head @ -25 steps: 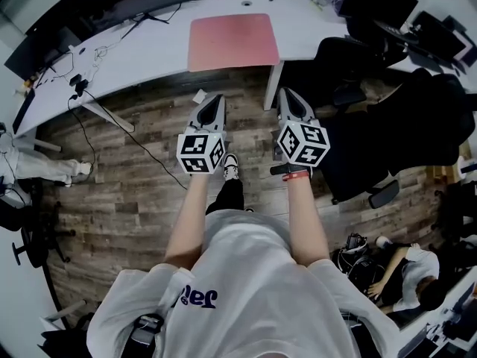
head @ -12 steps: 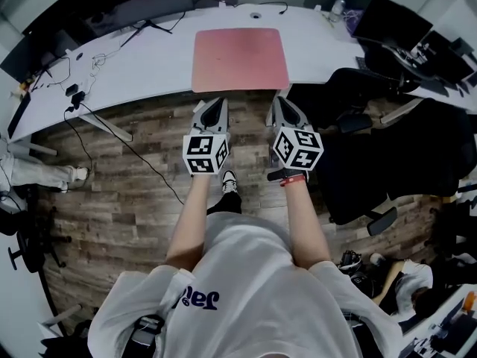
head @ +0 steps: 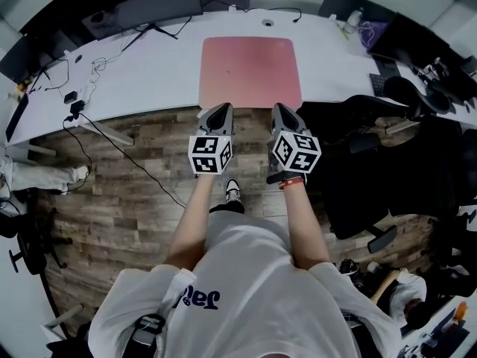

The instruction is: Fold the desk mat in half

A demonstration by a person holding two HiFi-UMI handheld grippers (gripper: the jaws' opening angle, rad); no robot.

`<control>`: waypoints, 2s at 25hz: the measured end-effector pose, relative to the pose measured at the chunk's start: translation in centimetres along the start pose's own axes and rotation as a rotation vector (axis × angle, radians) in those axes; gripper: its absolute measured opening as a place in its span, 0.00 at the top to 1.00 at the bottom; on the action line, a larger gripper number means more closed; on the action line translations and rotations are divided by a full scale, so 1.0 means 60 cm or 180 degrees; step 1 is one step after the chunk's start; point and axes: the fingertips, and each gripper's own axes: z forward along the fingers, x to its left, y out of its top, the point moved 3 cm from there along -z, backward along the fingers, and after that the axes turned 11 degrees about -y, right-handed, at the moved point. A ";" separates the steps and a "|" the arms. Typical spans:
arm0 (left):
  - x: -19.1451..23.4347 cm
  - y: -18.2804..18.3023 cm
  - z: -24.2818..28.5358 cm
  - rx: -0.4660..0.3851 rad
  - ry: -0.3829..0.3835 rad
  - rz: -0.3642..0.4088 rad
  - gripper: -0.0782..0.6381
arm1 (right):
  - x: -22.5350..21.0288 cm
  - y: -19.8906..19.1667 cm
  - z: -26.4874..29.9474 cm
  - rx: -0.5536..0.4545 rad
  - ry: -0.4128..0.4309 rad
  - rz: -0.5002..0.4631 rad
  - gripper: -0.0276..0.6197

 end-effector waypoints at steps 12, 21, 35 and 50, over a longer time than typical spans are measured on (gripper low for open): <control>0.146 -0.077 0.098 0.0326 -0.0059 -0.0281 0.86 | 0.008 -0.055 0.168 0.0293 -0.0143 0.0005 0.93; 0.194 -0.157 0.124 0.0618 -0.0133 -0.0759 0.78 | -0.002 -0.132 0.221 0.0648 -0.0220 0.0229 0.92; 0.236 -0.273 0.175 0.1117 -0.0176 -0.1482 0.62 | -0.044 -0.246 0.299 0.1155 -0.0291 0.0814 0.79; 0.258 -0.344 0.227 0.1102 -0.0183 -0.2481 0.52 | -0.087 -0.320 0.356 0.1472 -0.0326 0.1556 0.62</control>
